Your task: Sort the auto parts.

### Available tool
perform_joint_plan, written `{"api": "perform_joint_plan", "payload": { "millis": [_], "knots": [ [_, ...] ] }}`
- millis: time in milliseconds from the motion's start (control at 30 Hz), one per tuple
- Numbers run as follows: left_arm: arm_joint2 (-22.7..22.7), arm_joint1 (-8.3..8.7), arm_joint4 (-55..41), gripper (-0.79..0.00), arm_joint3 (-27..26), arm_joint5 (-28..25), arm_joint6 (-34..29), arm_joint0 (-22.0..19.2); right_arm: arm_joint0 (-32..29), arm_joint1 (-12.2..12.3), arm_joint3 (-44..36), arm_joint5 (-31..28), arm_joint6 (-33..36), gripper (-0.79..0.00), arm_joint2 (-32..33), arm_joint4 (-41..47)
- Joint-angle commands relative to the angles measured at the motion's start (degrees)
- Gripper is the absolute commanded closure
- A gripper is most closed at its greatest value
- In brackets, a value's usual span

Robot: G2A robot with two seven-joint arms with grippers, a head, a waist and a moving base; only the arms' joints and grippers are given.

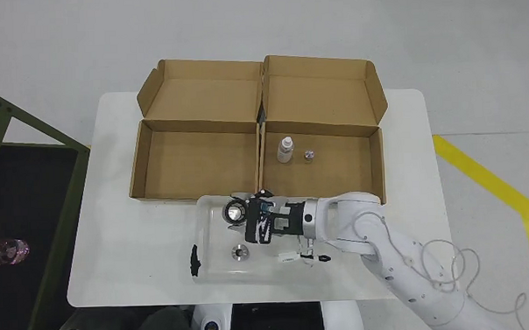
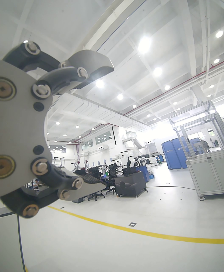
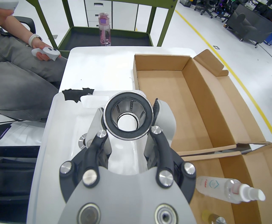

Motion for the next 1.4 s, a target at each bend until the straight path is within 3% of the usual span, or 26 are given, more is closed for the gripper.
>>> {"api": "perform_joint_plan", "payload": {
  "millis": [0,500,933,1367],
  "knots": [
    [0.0,0.0,0.0,-0.785,0.0,0.0,0.0,0.0,0.1,0.2,-0.5,-0.3,0.1,0.0,1.1,0.6],
    [0.0,0.0,0.0,-0.785,0.0,0.0,0.0,0.0,3.3,0.1,1.2,-0.1,-0.2,0.0,4.3,4.6],
    [0.0,0.0,0.0,-0.785,0.0,0.0,0.0,0.0,9.7,-1.7,6.5,4.4,0.9,0.0,0.4,3.2],
    [0.0,0.0,0.0,-0.785,0.0,0.0,0.0,0.0,17.2,-4.9,17.0,8.9,0.3,0.0,-5.8,4.0]
  ]
}}
